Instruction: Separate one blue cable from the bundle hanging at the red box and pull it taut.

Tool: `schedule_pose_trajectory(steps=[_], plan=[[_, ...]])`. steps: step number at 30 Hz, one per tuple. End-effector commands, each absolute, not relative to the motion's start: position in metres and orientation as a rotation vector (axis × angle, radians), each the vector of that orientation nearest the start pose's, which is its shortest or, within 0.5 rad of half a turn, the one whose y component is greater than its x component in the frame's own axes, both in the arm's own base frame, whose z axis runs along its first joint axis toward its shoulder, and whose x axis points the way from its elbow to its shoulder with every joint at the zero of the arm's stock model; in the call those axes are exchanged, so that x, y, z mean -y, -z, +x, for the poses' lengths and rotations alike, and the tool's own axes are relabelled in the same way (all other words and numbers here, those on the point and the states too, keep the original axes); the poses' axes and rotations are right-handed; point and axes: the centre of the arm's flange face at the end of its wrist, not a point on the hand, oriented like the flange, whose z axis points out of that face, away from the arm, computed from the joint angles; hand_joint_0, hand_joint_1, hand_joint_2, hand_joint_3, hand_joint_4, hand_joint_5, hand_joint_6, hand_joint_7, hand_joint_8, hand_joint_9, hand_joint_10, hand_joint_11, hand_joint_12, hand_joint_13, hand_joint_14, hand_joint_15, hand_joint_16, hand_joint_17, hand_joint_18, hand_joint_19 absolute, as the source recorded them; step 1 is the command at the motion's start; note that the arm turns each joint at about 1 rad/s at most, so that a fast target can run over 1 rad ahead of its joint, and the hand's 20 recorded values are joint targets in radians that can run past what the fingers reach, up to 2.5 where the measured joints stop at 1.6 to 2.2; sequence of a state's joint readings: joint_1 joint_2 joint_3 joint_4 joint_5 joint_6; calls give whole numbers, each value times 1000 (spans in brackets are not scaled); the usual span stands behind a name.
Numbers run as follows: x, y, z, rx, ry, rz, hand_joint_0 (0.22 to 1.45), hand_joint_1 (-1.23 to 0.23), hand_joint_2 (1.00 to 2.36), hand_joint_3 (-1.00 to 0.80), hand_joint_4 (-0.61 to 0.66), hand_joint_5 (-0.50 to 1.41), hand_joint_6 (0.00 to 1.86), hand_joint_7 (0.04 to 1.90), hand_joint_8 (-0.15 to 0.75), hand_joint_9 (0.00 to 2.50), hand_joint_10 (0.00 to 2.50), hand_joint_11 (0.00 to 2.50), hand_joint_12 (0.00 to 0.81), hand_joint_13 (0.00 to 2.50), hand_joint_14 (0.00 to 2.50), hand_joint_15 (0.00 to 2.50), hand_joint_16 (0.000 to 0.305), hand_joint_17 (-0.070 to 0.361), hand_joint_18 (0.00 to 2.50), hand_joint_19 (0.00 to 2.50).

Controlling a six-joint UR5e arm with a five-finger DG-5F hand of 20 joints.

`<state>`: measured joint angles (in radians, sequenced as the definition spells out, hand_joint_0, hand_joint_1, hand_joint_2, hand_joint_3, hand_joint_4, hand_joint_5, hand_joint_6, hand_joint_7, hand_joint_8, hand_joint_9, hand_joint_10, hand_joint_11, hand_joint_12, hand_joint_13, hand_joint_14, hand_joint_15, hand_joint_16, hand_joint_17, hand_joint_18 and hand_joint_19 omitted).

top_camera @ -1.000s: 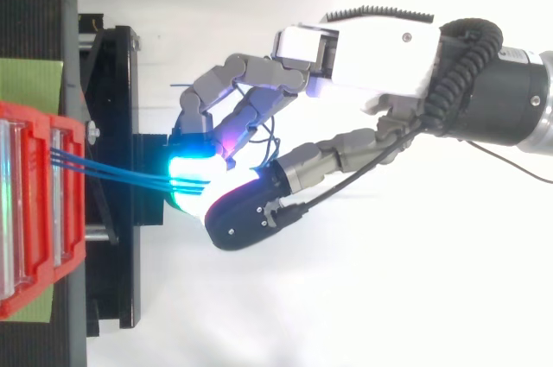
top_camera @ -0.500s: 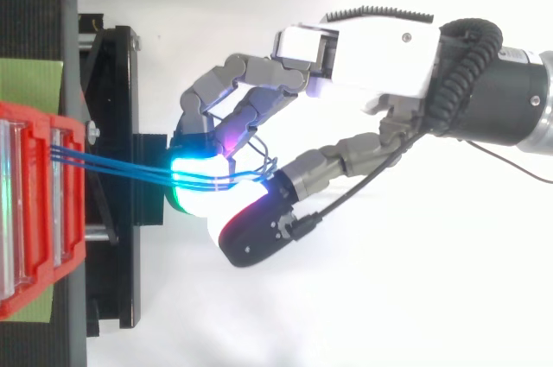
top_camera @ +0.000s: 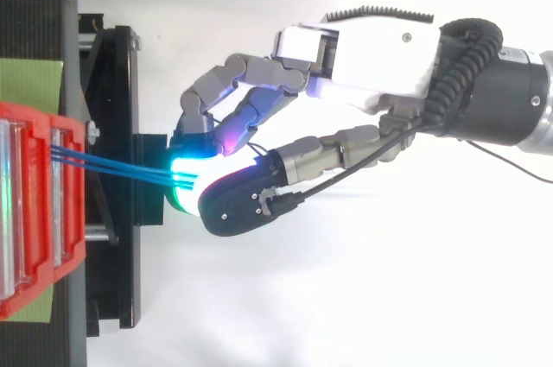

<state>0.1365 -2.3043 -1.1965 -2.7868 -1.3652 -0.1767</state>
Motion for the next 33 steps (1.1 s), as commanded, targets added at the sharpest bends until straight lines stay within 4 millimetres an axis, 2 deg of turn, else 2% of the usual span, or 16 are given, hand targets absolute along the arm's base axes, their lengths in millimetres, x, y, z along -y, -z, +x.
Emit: schedule_pose_trajectory(steps=[1,6,12,17,33], plan=[[50,-240,763,-1246,-1023,1116,641,-701,1022,-202,57,-202,910,1082,296,880,22,759,324,748,20,477,42,94,645,578],[50,-239,763,-1247,-1023,1118,703,-782,1020,-259,0,-211,933,1063,283,863,23,767,320,745,18,465,41,93,654,551],[50,-240,763,-1246,-1023,1116,797,-840,1000,-500,-53,-212,940,1040,260,860,23,774,303,734,18,455,40,90,630,529],[50,-239,763,-1247,-1022,1117,808,-868,1000,-500,-85,-208,935,1047,238,872,22,759,299,734,19,445,38,86,632,503],[51,-240,763,-1244,-1023,1118,731,-900,1000,-500,-34,-199,923,1051,226,903,21,765,298,739,19,438,37,84,632,493]])
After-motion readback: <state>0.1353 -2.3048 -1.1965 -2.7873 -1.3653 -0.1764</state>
